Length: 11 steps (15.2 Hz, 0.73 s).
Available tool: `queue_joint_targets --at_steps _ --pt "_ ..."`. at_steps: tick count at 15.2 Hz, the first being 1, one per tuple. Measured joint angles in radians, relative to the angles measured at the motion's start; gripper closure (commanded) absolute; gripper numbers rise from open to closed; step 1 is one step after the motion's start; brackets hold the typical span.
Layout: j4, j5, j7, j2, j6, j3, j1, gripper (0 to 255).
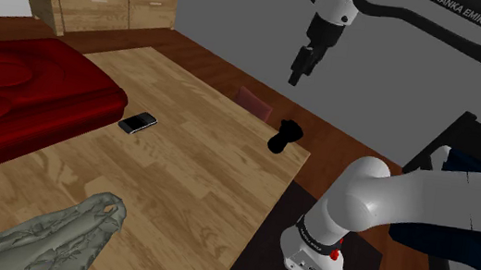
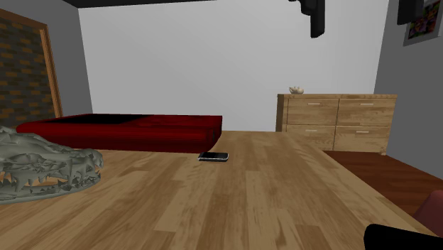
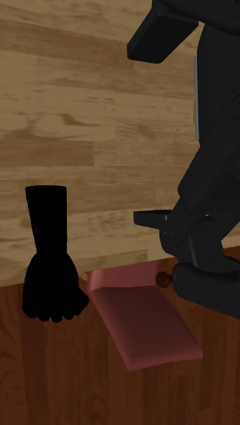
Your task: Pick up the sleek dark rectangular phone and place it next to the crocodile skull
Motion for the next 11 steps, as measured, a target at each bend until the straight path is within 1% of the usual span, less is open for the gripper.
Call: queue_joint_targets --at_steps 1,3,6,11 --pt "0.0 0.0 0.0 0.0 0.0 0.0 0.0 0" --pt "-0.018 0.02 0.056 0.006 0.018 0.028 -0.007 0" --pt "-0.059 0.07 0.193 0.019 0.061 0.097 -0.02 0" --pt "-0.085 0.156 0.442 0.096 0.151 0.226 -0.043 0"
